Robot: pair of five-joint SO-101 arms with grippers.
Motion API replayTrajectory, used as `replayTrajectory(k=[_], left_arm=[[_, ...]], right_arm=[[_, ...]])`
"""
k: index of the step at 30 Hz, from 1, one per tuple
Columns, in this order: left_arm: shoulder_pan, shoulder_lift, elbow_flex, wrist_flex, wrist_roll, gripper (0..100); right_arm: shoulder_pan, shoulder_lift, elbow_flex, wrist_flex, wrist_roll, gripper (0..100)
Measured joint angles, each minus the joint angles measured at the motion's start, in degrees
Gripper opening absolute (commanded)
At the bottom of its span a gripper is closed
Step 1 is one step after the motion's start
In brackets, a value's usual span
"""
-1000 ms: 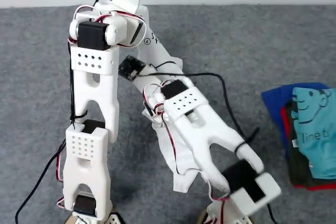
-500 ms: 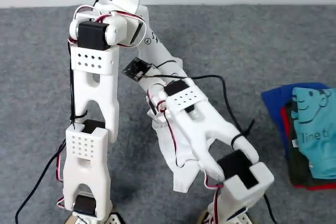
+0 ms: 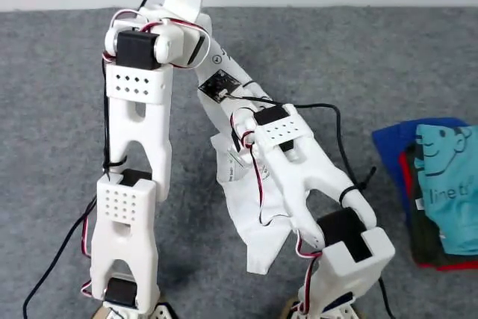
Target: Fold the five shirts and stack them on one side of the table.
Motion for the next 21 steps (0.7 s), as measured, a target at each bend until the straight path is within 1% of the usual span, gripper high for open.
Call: replayTrajectory(k=[9, 14, 21], left_arm=[[0.0, 0.62, 0.0, 0.0, 0.0, 1], [0.0, 0.62, 0.0, 0.0, 0.0, 1], [0.0, 0.62, 0.0, 0.0, 0.0, 1]], right_arm=[[5.54, -1.58, 0.0, 0.0, 0.0, 12.2], [5.36, -1.14, 0.0, 0.0, 0.0, 12.1], [5.27, 4.31, -0.09, 0.0, 0.0, 12.0]])
